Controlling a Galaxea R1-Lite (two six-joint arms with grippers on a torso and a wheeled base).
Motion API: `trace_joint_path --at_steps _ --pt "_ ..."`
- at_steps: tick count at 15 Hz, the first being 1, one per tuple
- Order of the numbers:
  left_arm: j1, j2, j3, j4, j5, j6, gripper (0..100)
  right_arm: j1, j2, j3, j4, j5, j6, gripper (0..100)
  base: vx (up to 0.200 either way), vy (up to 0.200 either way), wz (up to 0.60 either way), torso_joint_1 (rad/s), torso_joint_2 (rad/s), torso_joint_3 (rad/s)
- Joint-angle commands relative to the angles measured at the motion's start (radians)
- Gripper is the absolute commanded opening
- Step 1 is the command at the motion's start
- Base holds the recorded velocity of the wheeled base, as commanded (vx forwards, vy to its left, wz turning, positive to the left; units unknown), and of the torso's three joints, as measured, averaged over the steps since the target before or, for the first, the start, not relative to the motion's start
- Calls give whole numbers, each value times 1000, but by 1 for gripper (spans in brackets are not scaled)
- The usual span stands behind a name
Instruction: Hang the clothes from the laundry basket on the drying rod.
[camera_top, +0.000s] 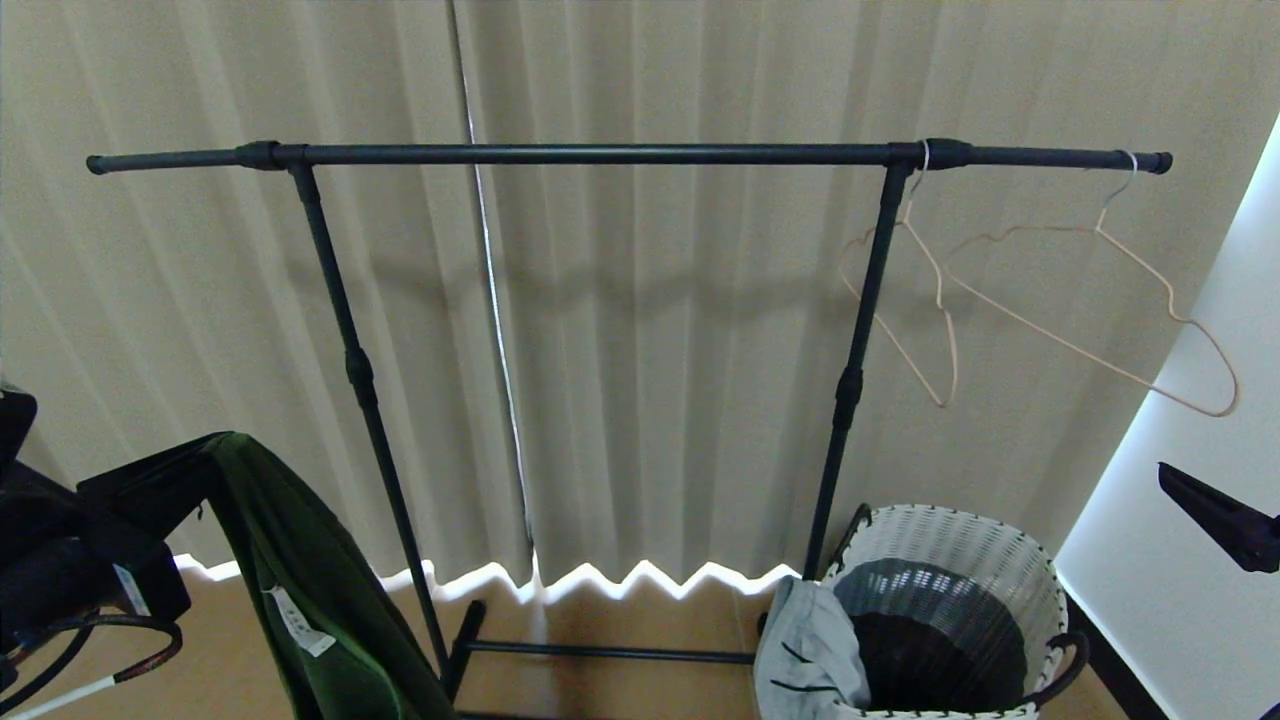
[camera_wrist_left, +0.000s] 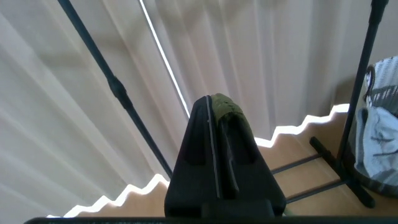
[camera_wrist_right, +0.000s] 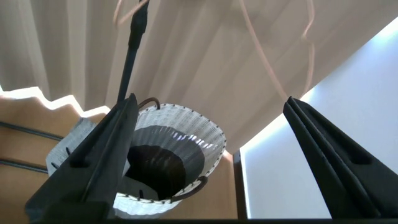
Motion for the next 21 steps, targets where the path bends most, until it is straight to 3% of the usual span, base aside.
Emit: trace_joint_path --at_steps 1,10,16,21 --pt "0 2 1 0 0 1 0 0 -1 5 0 0 0 100 0 0 0 217 -456 -246" --pt "0 -12 9 0 3 9 0 10 -12 17 7 2 -7 100 0 0 0 227 -468 -246" --pt "-14 -26 15 0 3 9 0 11 20 76 18 25 35 100 0 0 0 20 -38 -28" --pt "-34 -21 9 1 3 15 0 10 37 65 15 22 49 100 0 0 0 0 0 0"
